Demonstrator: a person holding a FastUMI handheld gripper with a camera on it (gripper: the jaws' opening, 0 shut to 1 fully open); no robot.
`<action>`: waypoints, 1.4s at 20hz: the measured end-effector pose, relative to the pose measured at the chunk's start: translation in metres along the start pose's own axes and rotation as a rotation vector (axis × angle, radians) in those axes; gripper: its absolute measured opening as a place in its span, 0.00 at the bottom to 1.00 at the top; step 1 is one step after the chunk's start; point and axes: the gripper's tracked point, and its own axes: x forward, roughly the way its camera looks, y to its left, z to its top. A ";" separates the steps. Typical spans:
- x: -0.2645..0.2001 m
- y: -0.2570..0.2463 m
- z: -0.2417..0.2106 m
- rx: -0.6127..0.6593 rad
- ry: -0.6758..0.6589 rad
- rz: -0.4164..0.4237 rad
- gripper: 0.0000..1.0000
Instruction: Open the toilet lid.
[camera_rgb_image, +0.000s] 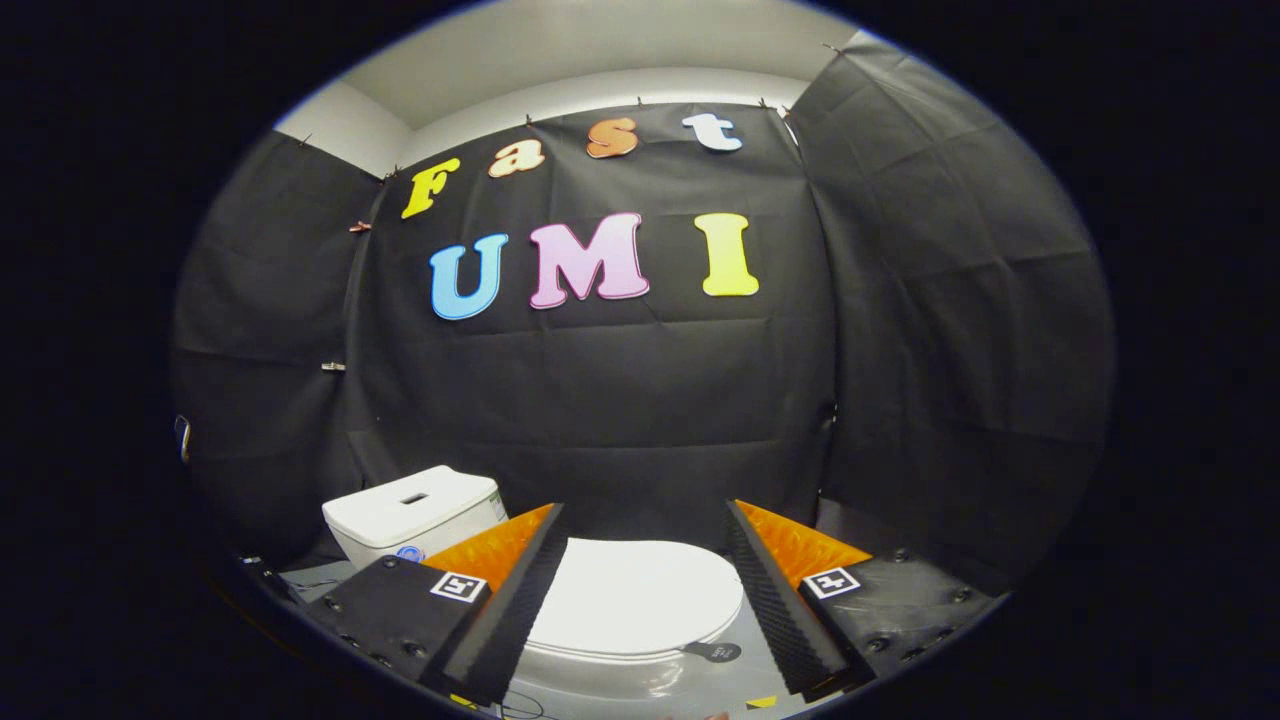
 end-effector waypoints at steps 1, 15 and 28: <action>0.011 -0.009 -0.019 0.020 0.038 0.004 0.99; 0.070 -0.116 -0.215 0.546 0.488 -0.040 0.99; 0.078 -0.127 -0.313 1.007 0.672 -0.066 0.96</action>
